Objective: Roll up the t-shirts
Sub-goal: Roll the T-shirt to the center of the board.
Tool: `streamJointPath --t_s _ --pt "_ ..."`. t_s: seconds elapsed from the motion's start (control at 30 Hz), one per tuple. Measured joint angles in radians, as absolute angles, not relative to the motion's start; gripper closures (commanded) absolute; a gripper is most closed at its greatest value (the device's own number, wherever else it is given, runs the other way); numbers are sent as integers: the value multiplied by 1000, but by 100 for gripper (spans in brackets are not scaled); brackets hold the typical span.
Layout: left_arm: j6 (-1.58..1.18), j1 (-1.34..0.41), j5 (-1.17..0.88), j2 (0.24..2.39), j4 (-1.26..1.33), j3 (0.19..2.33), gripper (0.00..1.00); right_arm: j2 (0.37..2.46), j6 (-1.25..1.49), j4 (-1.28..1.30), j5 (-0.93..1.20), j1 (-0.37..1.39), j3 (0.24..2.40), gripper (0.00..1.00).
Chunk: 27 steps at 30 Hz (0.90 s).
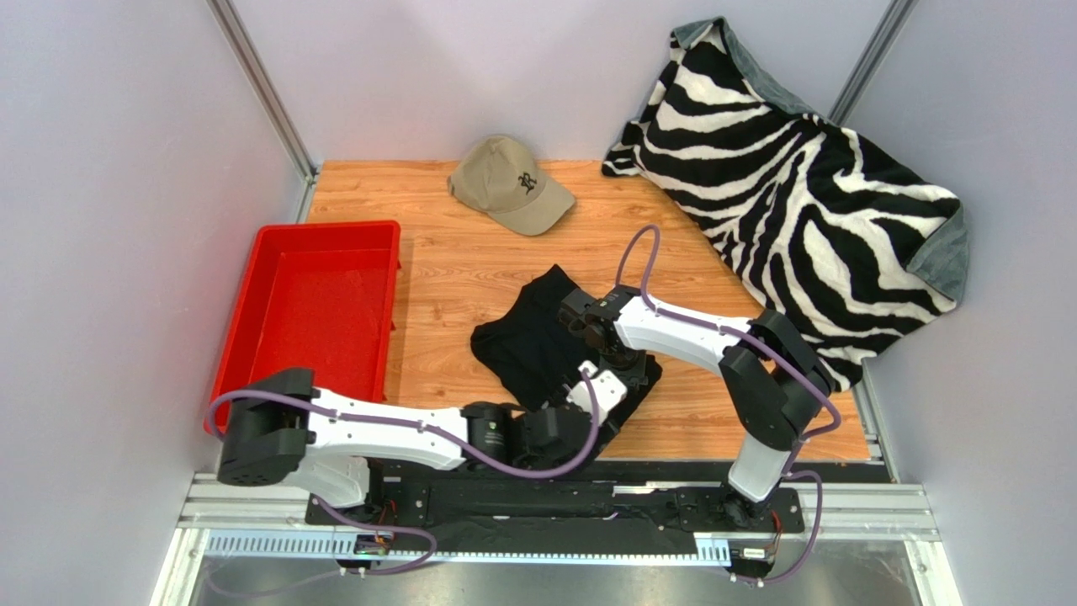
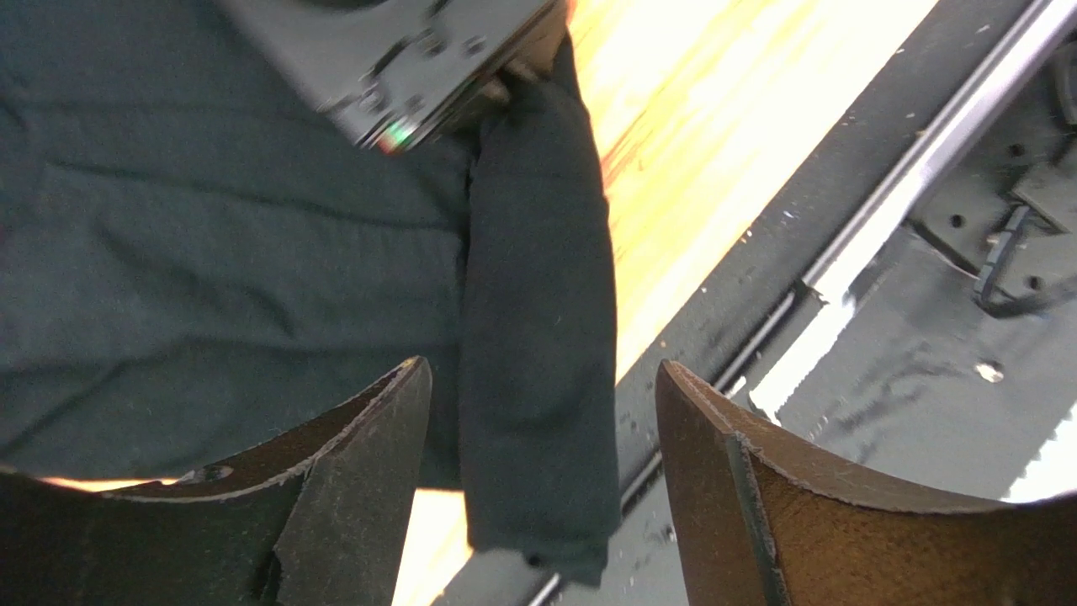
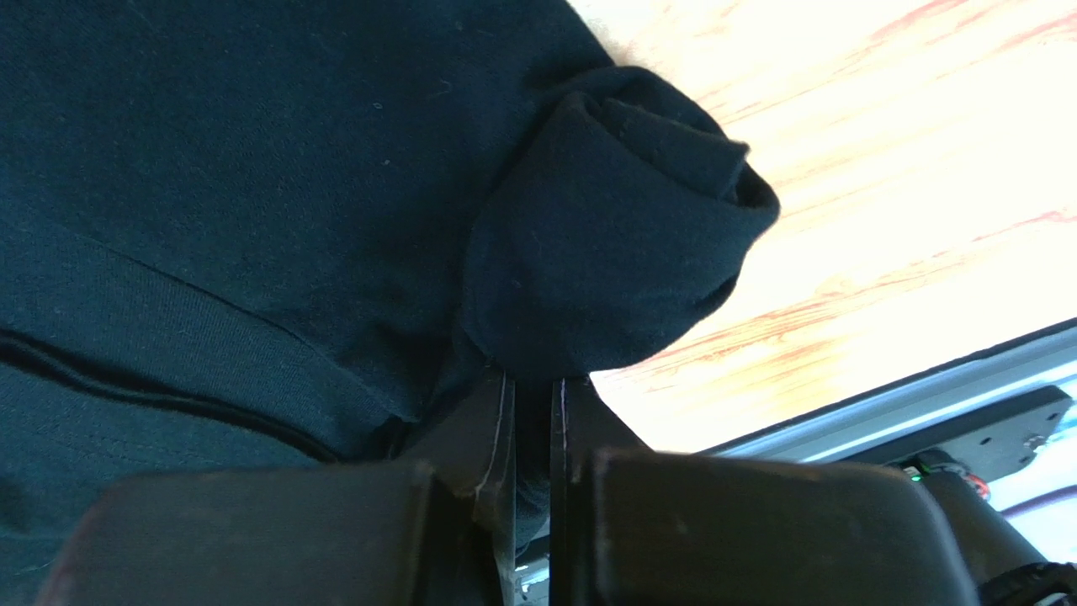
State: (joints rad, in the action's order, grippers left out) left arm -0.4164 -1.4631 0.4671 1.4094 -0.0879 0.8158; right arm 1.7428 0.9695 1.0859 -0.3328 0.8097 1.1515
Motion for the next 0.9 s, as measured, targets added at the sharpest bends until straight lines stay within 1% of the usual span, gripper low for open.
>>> streamJointPath --t_s 0.2,0.47,0.57,0.6,0.67,0.73,0.77,0.8,0.83,0.9 --pt "-371 -1506 556 1547 -79 896 25 1768 945 1103 -322 808 1174 100" --pt "-357 -1512 594 1676 -67 916 25 1768 941 1102 -310 801 1174 100" --pt "-362 -1516 619 1716 -65 930 30 1768 941 1102 -305 798 1174 100" --pt "-366 -1517 629 1724 -65 932 34 1768 941 1102 -304 797 1174 100" --pt "-379 -1518 656 1742 -68 937 40 1768 941 1102 -302 795 1174 98" --pt "-394 -1518 679 1753 -69 940 57 1768 941 1101 -300 794 1174 84" --pt "-403 -1518 685 1756 -70 940 68 1768 941 1100 -299 793 1174 77" --pt "-409 -1518 690 1757 -69 940 87 1768 942 1099 -297 793 1174 62" --pt "-416 -1518 691 1757 -69 940 100 1767 944 1095 -295 790 1172 57" --pt "-421 -1518 691 1757 -63 940 100 1757 949 1081 -288 788 1158 46"
